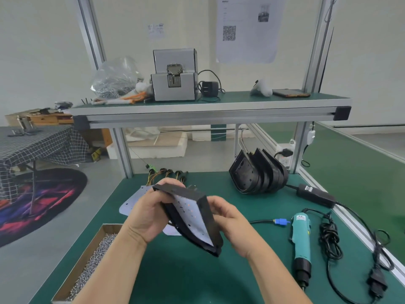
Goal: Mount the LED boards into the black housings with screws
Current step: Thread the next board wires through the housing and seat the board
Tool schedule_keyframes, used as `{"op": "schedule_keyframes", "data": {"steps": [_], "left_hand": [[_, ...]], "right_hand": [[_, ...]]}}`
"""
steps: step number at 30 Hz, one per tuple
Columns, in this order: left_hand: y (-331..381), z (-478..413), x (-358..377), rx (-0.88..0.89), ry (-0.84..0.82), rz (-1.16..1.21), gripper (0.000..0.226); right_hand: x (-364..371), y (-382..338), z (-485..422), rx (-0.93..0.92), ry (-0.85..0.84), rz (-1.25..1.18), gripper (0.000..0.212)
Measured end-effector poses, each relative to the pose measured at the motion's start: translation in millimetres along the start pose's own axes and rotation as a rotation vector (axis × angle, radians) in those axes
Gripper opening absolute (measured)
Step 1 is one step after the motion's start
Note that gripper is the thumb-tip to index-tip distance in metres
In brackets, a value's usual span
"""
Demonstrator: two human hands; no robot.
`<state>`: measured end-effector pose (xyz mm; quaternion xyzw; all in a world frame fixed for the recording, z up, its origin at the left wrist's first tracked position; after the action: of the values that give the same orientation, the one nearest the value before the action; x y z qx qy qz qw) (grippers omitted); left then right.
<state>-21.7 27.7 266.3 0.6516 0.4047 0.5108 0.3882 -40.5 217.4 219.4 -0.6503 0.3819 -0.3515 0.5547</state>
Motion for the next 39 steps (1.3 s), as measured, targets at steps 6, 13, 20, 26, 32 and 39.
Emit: {"op": "schedule_keyframes", "data": {"steps": [6,13,20,26,32,39], "left_hand": [[-14,6,3,-0.061,-0.093,-0.044,0.026],[-27,9,-16,-0.074,-0.271,0.042,0.033],[-43,16,-33,-0.151,-0.065,0.051,0.02],[-46,23,-40,-0.259,0.026,0.08,0.035],[10,37,-30,0.019,0.218,-0.527,0.05],[0,48,46,0.205,-0.29,-1.891,0.036]], "right_hand": [[17,-6,-3,-0.174,-0.055,0.227,0.074],[13,-13,5,-0.142,-0.099,-0.008,0.011],[-5,-25,22,-0.195,-0.042,0.134,0.008],[-10,-32,36,-0.1,-0.14,0.416,0.017],[0,-19,36,-0.163,0.037,0.466,0.025],[23,-29,23,-0.243,-0.051,0.569,0.033]]}}
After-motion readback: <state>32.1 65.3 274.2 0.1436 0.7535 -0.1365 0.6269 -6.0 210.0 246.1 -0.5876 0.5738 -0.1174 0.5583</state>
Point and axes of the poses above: each hand's wrist, its own z-axis away from the middle knuckle, its own x-axis out of the palm, y = z × x, the point moved 2 cm from there along -z, towards the middle knuckle, and after that the axes turned 1 degree about -y, right-handed, at the moved point
